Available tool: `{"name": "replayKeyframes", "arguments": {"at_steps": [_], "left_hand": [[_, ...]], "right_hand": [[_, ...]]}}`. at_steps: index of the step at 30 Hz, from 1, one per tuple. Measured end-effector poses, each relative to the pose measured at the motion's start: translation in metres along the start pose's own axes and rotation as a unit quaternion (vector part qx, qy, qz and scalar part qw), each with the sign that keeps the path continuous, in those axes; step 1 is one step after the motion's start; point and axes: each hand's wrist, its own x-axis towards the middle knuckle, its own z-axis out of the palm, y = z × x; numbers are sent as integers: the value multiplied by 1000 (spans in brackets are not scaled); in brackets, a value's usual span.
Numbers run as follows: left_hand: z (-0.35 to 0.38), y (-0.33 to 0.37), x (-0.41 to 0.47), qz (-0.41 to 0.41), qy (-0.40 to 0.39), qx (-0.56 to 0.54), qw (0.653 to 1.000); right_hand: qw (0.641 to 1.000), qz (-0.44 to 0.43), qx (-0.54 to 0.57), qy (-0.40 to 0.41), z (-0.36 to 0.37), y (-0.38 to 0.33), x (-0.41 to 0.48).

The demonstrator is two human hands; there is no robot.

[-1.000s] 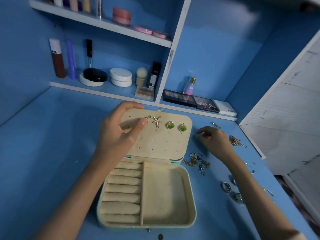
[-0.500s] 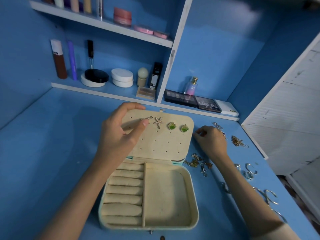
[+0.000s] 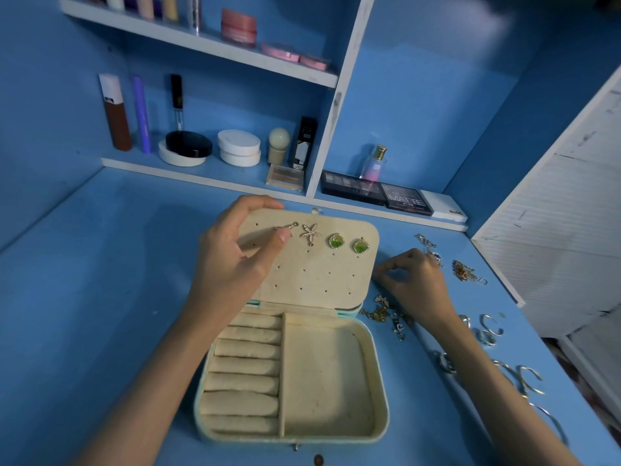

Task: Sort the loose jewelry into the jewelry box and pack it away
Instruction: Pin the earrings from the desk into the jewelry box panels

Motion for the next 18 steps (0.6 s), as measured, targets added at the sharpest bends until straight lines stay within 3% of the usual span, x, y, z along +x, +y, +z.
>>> {"name": "replayKeyframes", "arguments": {"at_steps": [9, 18], "left_hand": [[0, 0, 0, 2, -2, -1, 1000], [-1, 0, 0, 5, 2, 9, 1000]], "right_hand": [[992, 11, -122, 23, -7, -7, -5], [972, -63, -225, 27, -7, -15, -7]]}}
